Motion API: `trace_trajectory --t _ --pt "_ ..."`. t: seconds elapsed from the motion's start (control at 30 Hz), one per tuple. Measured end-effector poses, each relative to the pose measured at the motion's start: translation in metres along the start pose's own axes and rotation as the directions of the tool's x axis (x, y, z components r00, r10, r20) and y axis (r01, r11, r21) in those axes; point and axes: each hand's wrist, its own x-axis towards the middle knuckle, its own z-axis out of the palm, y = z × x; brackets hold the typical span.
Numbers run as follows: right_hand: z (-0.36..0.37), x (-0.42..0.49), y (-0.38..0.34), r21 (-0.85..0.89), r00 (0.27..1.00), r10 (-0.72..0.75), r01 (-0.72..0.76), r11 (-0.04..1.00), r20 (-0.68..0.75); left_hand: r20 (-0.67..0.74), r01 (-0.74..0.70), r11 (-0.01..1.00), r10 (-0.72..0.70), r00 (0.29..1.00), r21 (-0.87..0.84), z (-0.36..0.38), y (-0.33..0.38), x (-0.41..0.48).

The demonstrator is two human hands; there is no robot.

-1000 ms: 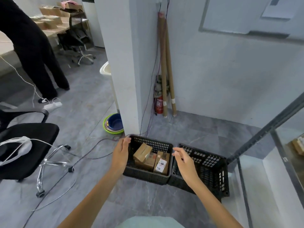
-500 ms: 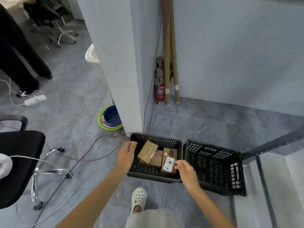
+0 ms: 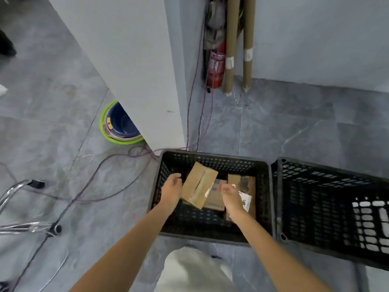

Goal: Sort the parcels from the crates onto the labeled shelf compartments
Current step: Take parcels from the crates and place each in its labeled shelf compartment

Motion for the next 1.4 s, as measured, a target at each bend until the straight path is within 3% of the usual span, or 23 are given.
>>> trace_trajectory --t 0.23,0.37,0.53,0.67,0.8,1.0,1.13,1.23,1.4 --pt "0.076 0.142 0.096 0.109 0.978 0.147 -0.164 0.98 0.147 0.123 0.081 0.98 -0.105 0.987 0.181 0.07 -0.117 0.123" --pt "0.102 0.148 0.119 0.249 0.972 0.11 -0.161 0.955 0.209 0.145 0.048 0.991 -0.066 0.987 0.124 0.079 -0.141 0.124" --pt "0.066 0.109 0.106 0.334 0.991 0.045 -0.084 0.939 0.122 0.115 0.05 0.986 -0.069 0.991 0.157 0.073 -0.11 0.081" --pt "0.001 0.039 0.056 0.345 0.989 -0.137 0.108 0.932 0.06 0.171 0.03 0.987 -0.057 0.984 0.16 0.06 -0.043 0.01" --pt "-0.08 -0.048 -0.026 0.391 0.96 -0.278 0.241 0.888 0.039 0.194 -0.062 0.994 0.045 0.98 0.084 0.047 0.061 -0.069" --pt "-0.211 -0.172 -0.15 0.208 0.882 -0.454 0.47 0.858 -0.125 0.266 -0.184 0.982 0.187 0.946 -0.036 0.034 0.237 -0.185" --pt "-0.296 -0.253 -0.231 0.226 0.793 -0.549 0.604 0.764 -0.265 0.317 -0.412 0.911 0.402 0.859 -0.038 0.024 0.362 -0.248" --pt "-0.348 -0.315 -0.279 0.218 0.694 -0.595 0.705 0.674 -0.405 0.369 -0.539 0.831 0.548 0.751 -0.135 0.013 0.443 -0.298" --pt "-0.418 -0.422 -0.329 0.034 0.502 -0.674 0.815 0.579 -0.542 0.456 -0.584 0.737 0.672 0.583 -0.341 -0.005 0.542 -0.391"
